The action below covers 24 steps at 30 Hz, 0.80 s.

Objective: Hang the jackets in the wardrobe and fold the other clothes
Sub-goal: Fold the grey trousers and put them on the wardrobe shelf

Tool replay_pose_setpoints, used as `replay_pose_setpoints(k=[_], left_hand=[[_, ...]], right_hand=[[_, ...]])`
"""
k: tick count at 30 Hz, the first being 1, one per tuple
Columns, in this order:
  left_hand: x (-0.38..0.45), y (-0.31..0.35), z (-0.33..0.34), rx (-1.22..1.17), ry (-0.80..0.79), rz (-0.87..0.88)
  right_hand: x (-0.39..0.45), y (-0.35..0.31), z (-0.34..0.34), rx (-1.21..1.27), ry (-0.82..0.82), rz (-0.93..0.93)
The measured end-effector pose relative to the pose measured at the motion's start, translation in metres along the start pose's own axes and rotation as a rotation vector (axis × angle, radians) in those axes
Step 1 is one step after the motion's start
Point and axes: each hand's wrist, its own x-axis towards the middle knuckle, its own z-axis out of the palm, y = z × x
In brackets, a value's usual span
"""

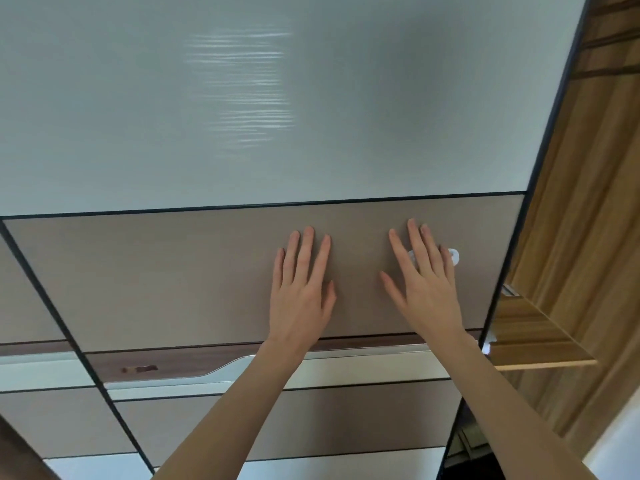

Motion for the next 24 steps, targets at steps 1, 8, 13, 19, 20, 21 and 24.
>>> replay_pose_setpoints(k=[1, 8, 13, 19, 20, 21, 24], left_hand=[[0.002, 0.007, 0.000, -0.003, 0.010, -0.006], [0.010, 0.020, 0.005, 0.026, 0.078, -0.076], [0.015, 0.032, 0.016, 0.000, 0.026, 0.053], [0.014, 0.058, 0.036, -0.043, -0.003, 0.124], [0.016, 0.063, 0.039, -0.046, 0.000, 0.139], [0.018, 0.069, 0.042, -0.050, 0.001, 0.145], [0.021, 0.090, 0.048, -0.076, -0.007, 0.140]], right_hand=[[-0.001, 0.010, -0.002, -0.009, -0.010, 0.000], [-0.005, 0.024, -0.018, -0.096, 0.039, 0.088], [-0.002, 0.034, -0.013, -0.066, 0.002, 0.115], [-0.008, 0.079, -0.014, -0.024, -0.014, 0.159], [-0.008, 0.085, -0.015, -0.016, -0.006, 0.163], [-0.009, 0.090, -0.015, -0.007, -0.006, 0.174], [-0.013, 0.104, -0.018, 0.029, -0.041, 0.224]])
